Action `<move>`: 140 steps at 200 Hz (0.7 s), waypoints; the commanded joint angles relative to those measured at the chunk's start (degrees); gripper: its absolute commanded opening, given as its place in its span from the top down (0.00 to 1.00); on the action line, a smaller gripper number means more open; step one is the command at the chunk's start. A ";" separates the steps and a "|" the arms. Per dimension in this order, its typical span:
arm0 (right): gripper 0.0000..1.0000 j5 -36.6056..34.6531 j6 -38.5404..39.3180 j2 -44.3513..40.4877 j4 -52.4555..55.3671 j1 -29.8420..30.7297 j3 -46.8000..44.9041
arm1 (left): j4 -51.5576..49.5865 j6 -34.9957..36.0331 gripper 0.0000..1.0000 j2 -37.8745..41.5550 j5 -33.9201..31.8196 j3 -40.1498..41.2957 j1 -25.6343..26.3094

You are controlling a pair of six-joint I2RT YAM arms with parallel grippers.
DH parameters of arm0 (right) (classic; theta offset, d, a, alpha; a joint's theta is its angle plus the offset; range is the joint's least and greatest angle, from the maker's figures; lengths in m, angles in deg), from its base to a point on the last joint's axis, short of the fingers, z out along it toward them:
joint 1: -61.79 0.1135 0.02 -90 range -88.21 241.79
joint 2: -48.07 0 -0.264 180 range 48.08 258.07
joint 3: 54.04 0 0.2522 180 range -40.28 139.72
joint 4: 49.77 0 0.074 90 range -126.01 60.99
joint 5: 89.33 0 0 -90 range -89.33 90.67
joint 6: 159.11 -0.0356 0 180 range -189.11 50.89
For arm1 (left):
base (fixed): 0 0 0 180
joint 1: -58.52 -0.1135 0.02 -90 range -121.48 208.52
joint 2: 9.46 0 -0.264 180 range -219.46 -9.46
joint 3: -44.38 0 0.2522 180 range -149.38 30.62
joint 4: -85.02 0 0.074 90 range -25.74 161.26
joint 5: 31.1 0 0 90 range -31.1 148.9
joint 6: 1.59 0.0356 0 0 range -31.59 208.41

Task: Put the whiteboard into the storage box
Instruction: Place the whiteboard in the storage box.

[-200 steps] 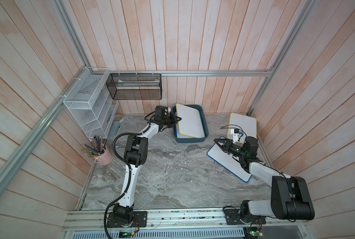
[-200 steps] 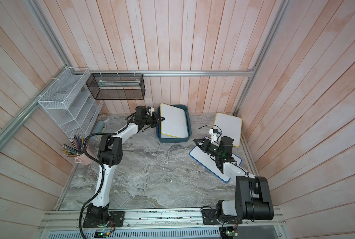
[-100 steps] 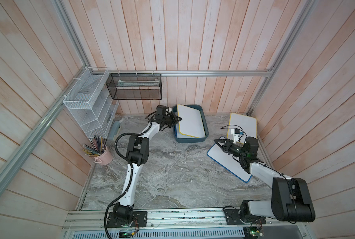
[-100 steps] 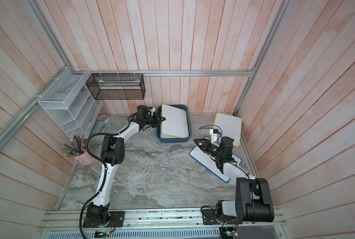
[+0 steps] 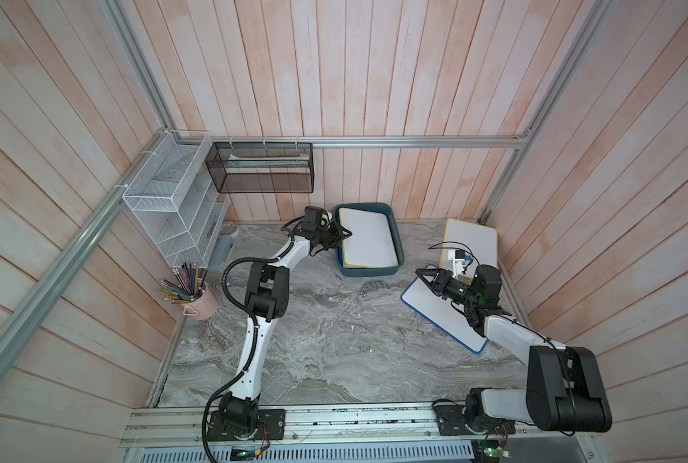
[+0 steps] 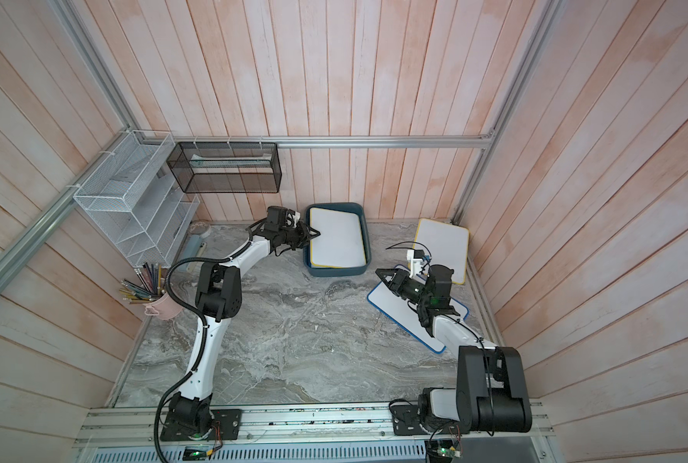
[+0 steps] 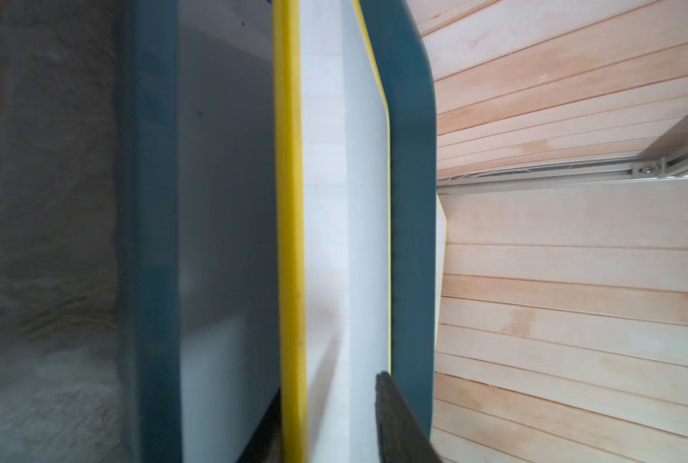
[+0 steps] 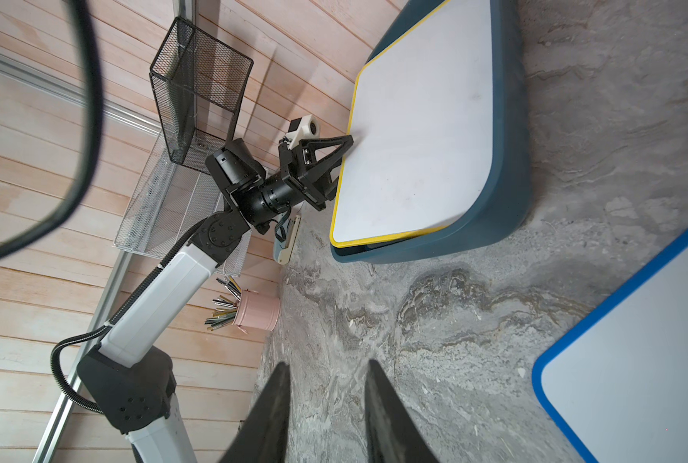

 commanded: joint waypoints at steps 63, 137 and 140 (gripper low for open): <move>0.67 -0.75 4.47 -2.65 8.79 -0.71 3.55 | -5.81 7.75 0.40 6.52 -6.12 -1.03 0.45; 0.67 -2.46 10.08 -2.92 16.95 -5.69 5.45 | -5.10 12.05 0.28 17.01 -6.64 9.11 0.45; 0.67 -2.76 10.67 -2.92 17.66 -6.05 5.60 | -4.30 11.93 0.28 17.77 -6.17 10.43 0.45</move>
